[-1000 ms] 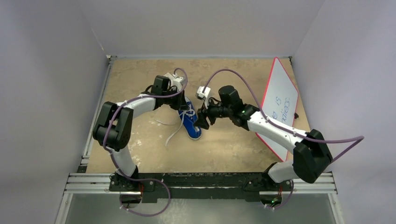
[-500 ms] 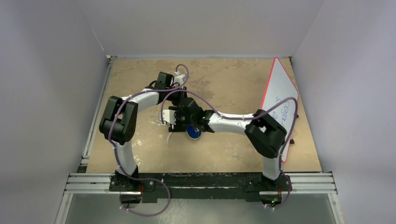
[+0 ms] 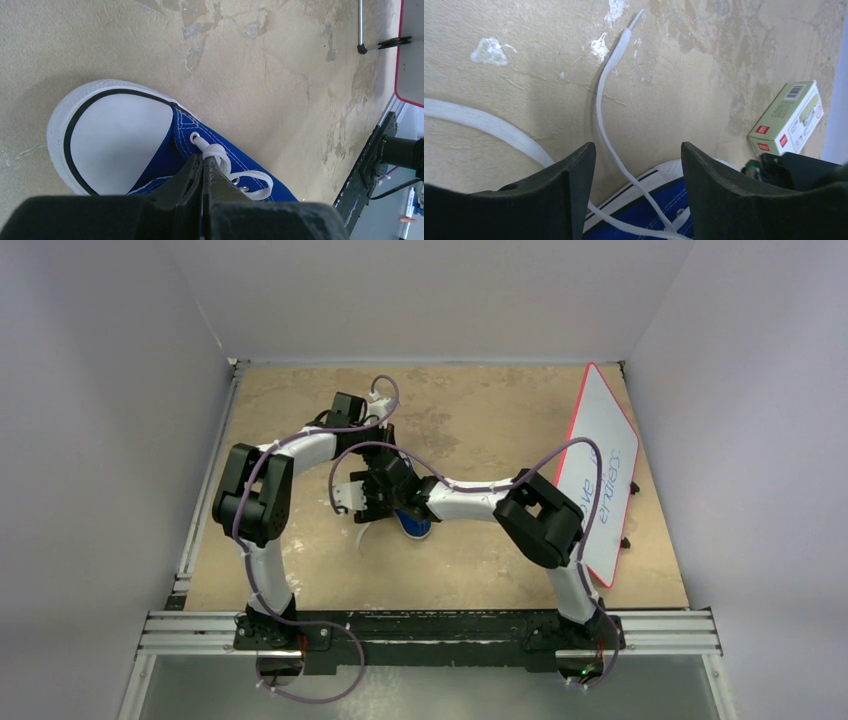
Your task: Tie the shoes
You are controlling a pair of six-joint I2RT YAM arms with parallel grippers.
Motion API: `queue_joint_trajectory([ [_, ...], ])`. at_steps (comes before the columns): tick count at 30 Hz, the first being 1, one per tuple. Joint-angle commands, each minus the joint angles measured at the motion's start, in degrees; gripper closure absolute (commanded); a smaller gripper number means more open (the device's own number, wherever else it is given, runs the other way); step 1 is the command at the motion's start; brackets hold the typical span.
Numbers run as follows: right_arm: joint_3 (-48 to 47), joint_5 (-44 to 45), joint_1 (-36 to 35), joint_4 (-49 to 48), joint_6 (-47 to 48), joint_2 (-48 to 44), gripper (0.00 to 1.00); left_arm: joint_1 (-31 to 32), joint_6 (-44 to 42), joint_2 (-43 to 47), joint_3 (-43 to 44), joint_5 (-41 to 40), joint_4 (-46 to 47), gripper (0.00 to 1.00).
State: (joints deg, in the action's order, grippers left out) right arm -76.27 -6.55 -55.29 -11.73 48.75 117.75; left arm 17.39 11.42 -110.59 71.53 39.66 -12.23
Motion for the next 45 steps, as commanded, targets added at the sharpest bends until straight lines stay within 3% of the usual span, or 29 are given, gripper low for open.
queue_joint_trajectory([
  [1, -3.5, 3.0, 0.4, -0.6, 3.7, 1.2, 0.34, 0.0, -0.9, -0.1, 1.0, 2.7, -1.3, 1.00],
  [5, -3.6, 3.9, 0.4, -0.6, 4.3, 3.0, 0.33, 0.0, -1.1, 0.5, 0.6, 3.0, -1.1, 1.00],
  [7, -3.9, 2.8, 0.4, -0.2, 4.2, 3.7, 0.39, 0.0, -1.3, 0.8, 0.4, 3.0, -1.3, 1.00],
  [10, -3.6, -2.0, 0.7, 1.2, 2.8, 2.0, 0.71, -0.1, -1.7, 1.3, 0.2, 2.5, -1.7, 1.00],
  [14, -2.4, -10.5, 1.5, 5.0, -3.0, -4.3, 1.00, -0.3, -1.7, 1.9, 0.2, 2.6, -2.1, 1.00],
  [18, 0.0, -19.4, 3.4, 6.9, -13.2, -10.7, 1.00, -0.6, 0.3, 4.1, -2.6, 3.5, 1.1, 1.00],
  [21, 5.2, -23.0, 4.7, 1.6, -22.9, -15.5, 1.00, -0.8, 1.3, 5.6, -4.4, 3.8, 2.5, 1.00],
  [25, 14.8, -23.4, 6.9, -7.9, -35.9, -21.6, 1.00, -0.8, 3.7, 6.6, -5.8, 4.4, 5.2, 1.00],
  [33, 23.4, -19.4, 12.0, -8.8, -52.9, -29.8, 1.00, -0.8, 7.7, 6.0, -7.0, 4.8, 8.9, 1.00],
  [40, 25.1, -19.4, 12.5, 4.3, -53.2, -34.3, 1.00, -0.8, 8.5, 6.3, -7.7, 4.2, 9.3, 1.00],
  [45, 22.9, -20.8, 12.5, 18.3, -42.1, -36.3, 0.97, -0.8, 8.5, 6.4, -8.0, 4.1, 9.6, 1.00],
])
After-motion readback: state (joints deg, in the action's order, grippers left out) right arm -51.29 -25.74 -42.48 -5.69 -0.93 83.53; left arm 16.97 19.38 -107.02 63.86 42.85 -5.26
